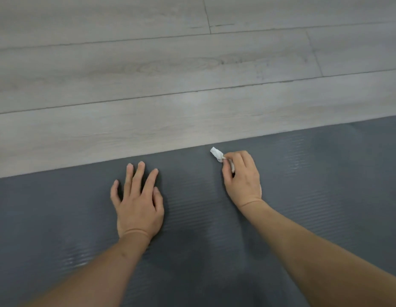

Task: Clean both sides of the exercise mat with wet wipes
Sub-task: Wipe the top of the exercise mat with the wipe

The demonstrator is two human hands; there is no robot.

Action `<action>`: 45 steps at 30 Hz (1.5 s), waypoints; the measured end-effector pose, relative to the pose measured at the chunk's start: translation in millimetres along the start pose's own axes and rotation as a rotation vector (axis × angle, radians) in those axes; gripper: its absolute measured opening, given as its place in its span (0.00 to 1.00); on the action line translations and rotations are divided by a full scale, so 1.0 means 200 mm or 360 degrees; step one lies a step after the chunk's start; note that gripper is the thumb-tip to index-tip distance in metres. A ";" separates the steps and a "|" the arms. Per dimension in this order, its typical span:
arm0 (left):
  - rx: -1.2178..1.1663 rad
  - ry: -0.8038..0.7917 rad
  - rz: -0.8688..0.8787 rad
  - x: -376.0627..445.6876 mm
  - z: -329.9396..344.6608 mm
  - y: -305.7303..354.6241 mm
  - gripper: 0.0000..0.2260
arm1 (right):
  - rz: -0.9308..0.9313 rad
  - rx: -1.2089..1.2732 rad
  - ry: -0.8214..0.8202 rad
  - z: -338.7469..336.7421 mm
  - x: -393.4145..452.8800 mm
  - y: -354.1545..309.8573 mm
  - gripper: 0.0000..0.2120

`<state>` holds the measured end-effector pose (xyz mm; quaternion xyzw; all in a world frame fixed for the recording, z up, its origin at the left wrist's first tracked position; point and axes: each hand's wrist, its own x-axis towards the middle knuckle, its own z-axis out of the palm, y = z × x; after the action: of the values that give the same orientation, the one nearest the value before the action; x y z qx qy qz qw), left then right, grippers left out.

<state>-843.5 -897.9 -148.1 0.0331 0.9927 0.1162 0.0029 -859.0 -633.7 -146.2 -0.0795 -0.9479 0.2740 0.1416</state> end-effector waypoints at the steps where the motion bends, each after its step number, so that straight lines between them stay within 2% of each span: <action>1: -0.0012 0.0001 0.0006 0.00 0.00 0.00 0.23 | -0.0011 -0.0020 0.0004 0.00 0.00 0.00 0.04; 7: -0.0057 -0.0085 0.0036 0.00 -0.03 -0.02 0.23 | -0.0008 -0.0099 0.0008 0.00 0.01 -0.02 0.05; 10: -0.0090 -0.0122 0.0136 0.03 -0.09 -0.08 0.22 | -0.0004 -0.0116 -0.0020 -0.01 0.02 -0.03 0.05; 13: -0.0104 -0.0059 0.0261 0.08 -0.14 -0.25 0.23 | 0.0019 -0.0139 -0.0013 -0.02 0.01 -0.05 0.04; 17: -0.0105 0.0043 0.0286 0.08 -0.09 -0.34 0.21 | -0.0011 -0.0144 0.0015 -0.01 0.01 -0.03 0.05; 25: -0.0107 -0.0035 0.0285 0.09 -0.08 -0.34 0.21 | 0.0023 -0.0174 -0.0003 -0.02 0.00 -0.08 0.05; 28: -0.0121 -0.0029 0.0279 0.10 -0.07 -0.34 0.23 | 0.0287 -0.0174 0.0177 0.02 0.00 -0.18 0.04; 30: -0.0125 -0.0025 0.0268 0.11 -0.07 -0.35 0.24 | 0.0482 -0.0171 0.0282 0.14 -0.01 -0.36 0.04; 31: -0.0125 -0.0022 0.0267 0.11 -0.06 -0.35 0.25 | 0.0405 -0.0123 0.0239 0.22 -0.03 -0.50 0.05; 34: -0.0109 -0.0014 0.0288 0.11 -0.05 -0.36 0.26 | -0.0128 -0.0028 -0.0126 0.41 -0.14 -0.88 0.04; 36: -0.0077 -0.0019 0.0291 0.11 -0.05 -0.36 0.26 | -0.0370 -0.0093 -0.0198 0.38 -0.10 -0.80 0.02; 38: -0.0026 -0.0036 0.0301 0.11 -0.05 -0.36 0.26 | -0.0239 -0.0257 -0.0114 0.21 0.02 -0.53 0.02; 41: 0.0022 -0.0066 0.0309 0.10 -0.05 -0.36 0.26 | 0.0335 -0.0518 0.0132 -0.13 0.19 -0.06 0.03; 43: 0.0048 -0.0084 0.0312 0.10 -0.04 -0.37 0.26 | 0.0633 -0.0557 0.0317 -0.20 0.23 0.03 0.05; 45: 0.0061 -0.0097 0.0315 0.10 -0.04 -0.37 0.26 | 0.0623 -0.0528 0.0363 -0.05 0.21 -0.12 0.07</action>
<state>-868.9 -969.5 -157.6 0.1345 0.9861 0.0957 0.0210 -897.9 -640.3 -115.5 -0.3135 -0.9244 0.1266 0.1768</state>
